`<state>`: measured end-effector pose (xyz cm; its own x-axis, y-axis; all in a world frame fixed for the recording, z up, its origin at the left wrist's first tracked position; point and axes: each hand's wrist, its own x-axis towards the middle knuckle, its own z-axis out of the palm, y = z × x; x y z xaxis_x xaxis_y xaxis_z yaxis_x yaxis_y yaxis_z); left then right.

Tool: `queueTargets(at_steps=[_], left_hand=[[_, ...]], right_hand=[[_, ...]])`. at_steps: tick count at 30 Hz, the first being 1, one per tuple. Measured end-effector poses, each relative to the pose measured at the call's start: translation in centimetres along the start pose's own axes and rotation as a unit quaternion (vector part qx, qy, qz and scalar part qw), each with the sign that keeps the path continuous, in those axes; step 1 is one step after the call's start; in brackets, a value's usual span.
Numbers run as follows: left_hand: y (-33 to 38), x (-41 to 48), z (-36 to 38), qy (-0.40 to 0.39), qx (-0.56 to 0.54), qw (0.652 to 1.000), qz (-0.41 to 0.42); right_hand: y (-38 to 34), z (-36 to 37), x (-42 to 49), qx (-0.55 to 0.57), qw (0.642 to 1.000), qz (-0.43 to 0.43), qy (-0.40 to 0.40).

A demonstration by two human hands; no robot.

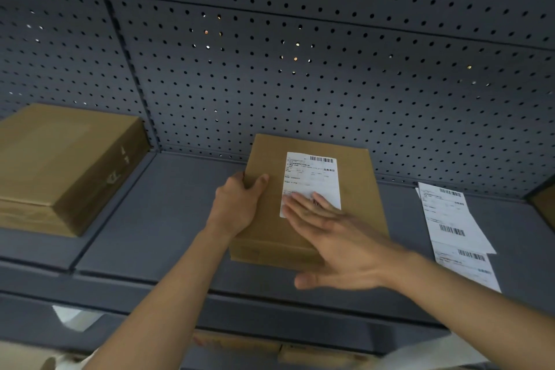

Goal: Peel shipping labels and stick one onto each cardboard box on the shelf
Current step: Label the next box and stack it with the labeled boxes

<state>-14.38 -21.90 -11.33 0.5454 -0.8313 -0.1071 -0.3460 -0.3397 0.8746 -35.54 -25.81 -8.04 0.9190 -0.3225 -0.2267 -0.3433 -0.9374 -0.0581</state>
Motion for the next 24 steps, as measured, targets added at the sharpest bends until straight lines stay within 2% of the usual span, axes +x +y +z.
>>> queueTargets(at_steps=[5,19,24], left_hand=[[0.1,-0.2,0.0,0.003,0.001,1.0,0.003],[0.0,-0.1,-0.4,-0.013,-0.027,1.0,-0.007],[-0.2,0.0,-0.3,-0.008,-0.028,1.0,-0.002]], right_hand=[[0.6,-0.6,0.5,0.016,1.0,0.001,-0.003],[6.1,-2.3,8.1,0.054,0.99,0.127,0.007],[4.3,-1.8,6.6,0.056,0.992,0.109,0.012]])
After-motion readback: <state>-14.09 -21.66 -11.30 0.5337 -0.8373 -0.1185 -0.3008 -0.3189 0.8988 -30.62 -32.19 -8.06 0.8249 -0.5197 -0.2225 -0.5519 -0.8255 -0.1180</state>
